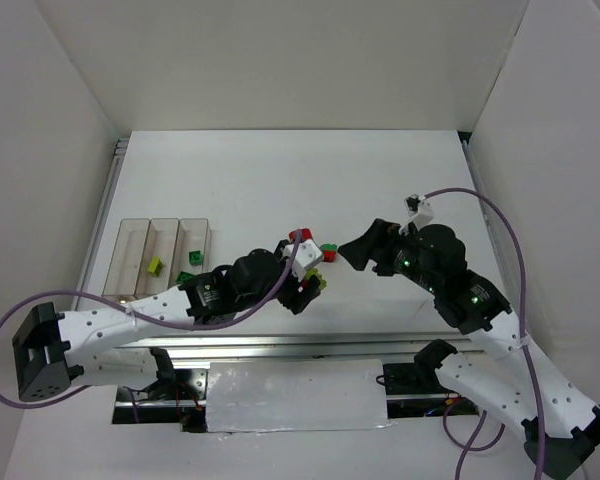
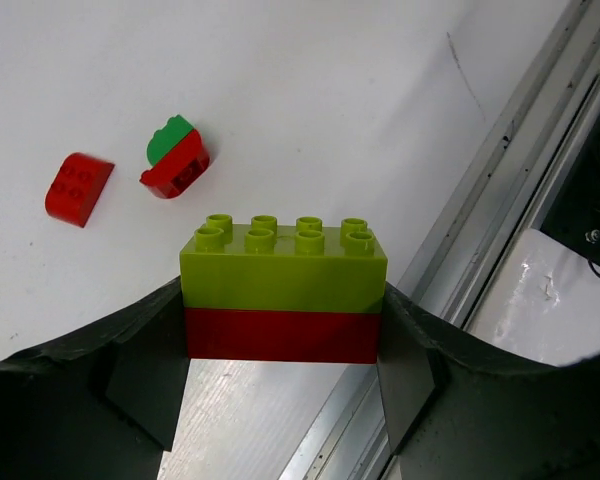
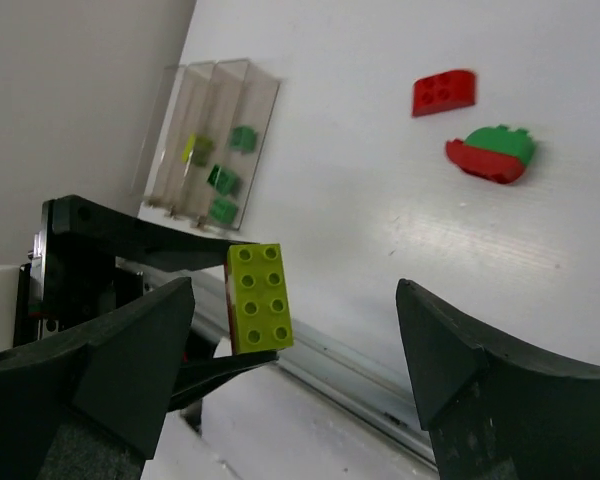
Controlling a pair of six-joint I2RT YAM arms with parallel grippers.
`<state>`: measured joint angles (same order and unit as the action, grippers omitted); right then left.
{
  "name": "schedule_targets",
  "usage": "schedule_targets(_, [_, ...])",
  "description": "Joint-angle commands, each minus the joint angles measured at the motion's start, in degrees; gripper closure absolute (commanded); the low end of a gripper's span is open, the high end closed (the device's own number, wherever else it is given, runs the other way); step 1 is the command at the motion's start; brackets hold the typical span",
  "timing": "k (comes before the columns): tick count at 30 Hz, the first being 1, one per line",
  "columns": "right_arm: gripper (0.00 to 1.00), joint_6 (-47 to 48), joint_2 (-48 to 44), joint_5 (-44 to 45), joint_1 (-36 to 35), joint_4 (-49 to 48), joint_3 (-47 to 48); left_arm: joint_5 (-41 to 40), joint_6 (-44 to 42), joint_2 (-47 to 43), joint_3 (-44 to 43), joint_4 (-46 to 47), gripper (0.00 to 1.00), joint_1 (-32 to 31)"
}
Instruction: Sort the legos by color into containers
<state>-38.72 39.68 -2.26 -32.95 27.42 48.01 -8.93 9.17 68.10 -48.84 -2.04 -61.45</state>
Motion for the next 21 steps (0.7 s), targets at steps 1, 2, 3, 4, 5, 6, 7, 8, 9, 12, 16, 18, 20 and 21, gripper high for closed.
schedule_targets(1, [0.12, -0.6, 0.8, -9.2, 0.0, -2.3, 1.0, 0.6, -4.2, -1.6, -0.9, 2.2, 1.00, -2.3])
schedule_targets(2, [0.13, -0.7, 1.0, -10.8, 0.0, -3.1, 0.9, 0.3, -4.4, -1.8, -1.3, 2.2, 1.00, -3.0])
schedule_targets(3, [0.13, -0.8, 1.5, -12.5, 0.1, -3.4, 0.8, 0.1, -4.8, -1.8, -2.2, 0.5, 1.00, -3.9])
schedule_targets(4, [0.15, -0.6, 3.0, -15.2, -0.4, -2.9, 1.2, -0.2, -5.2, -1.8, -2.7, 0.2, 1.00, -4.3])
schedule_targets(5, [0.16, -0.4, 3.9, -15.7, -0.9, -2.5, 1.4, -0.7, -5.4, -1.7, -3.1, -0.1, 1.00, -4.6])
schedule_targets(6, [0.16, 0.0, 4.6, -15.8, -1.6, -2.2, 1.4, -1.0, -5.6, -1.8, -3.6, -0.2, 1.00, -4.8])
schedule_targets(7, [0.16, 0.2, 5.6, -16.2, -3.4, -2.5, 1.2, -1.4, -5.8, -1.7, -3.9, -0.4, 1.00, -4.9])
schedule_targets(8, [0.16, 0.5, 5.8, -16.6, -4.5, -3.0, 0.3, -1.5, -6.0, -1.7, -4.1, -0.5, 1.00, -5.0])
schedule_targets(9, [0.16, 0.7, 6.6, -16.6, -5.3, -3.1, 0.0, -2.0, -6.2, -1.6, -4.4, -0.6, 1.00, -5.1])
schedule_targets(12, [0.16, 0.2, 8.5, -14.3, -9.0, -3.6, -1.4, -1.8, -6.3, -2.0, -4.8, -0.8, 1.00, -5.3])
schedule_targets(16, [0.21, -1.0, 10.1, -14.2, -10.6, -7.3, -4.1, -1.4, -6.1, -3.8, -4.0, 0.6, 1.00, -5.9])
schedule_targets(18, [0.33, -1.5, 10.2, -15.4, -10.9, -9.6, -4.6, -1.5, -6.1, -4.1, -3.7, 0.6, 1.00, -6.0])
schedule_targets(20, [0.42, -1.8, 9.6, -16.2, -10.9, -10.9, -5.1, -1.4, -6.0, -4.5, -3.5, 0.6, 1.00, -6.1])
schedule_targets(21, [0.45, -1.9, 9.4, -16.5, -10.9, -12.3, -5.4, -1.3, -6.0, -4.5, -3.4, 0.4, 1.00, -6.1])
